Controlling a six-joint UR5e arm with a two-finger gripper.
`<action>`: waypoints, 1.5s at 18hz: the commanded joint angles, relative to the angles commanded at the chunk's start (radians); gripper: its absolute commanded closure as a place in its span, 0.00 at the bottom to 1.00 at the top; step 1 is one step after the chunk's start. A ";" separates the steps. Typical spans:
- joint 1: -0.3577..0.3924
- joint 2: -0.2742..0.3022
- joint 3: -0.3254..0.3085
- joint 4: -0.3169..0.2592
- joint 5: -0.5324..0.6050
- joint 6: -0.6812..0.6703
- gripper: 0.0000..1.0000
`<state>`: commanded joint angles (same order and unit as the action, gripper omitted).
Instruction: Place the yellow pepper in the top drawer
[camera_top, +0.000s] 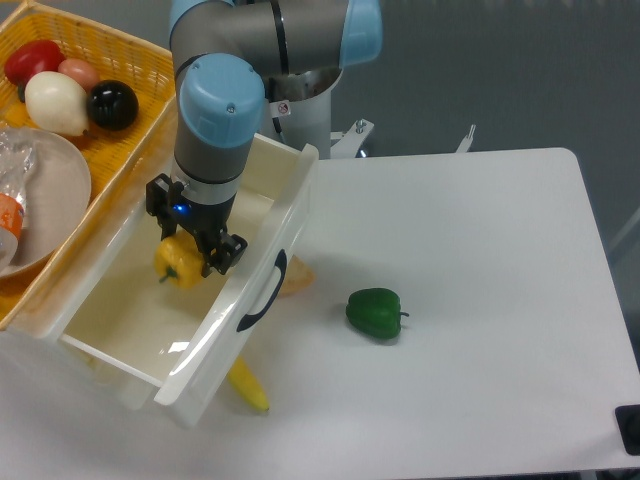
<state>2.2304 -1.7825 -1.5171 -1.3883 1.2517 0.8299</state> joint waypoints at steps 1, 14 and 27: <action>0.000 0.000 0.000 0.000 0.000 -0.002 0.09; -0.002 0.018 0.011 -0.003 -0.009 0.000 0.09; 0.083 0.055 0.049 -0.002 -0.015 0.002 0.01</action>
<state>2.3131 -1.7273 -1.4681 -1.3898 1.2364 0.8314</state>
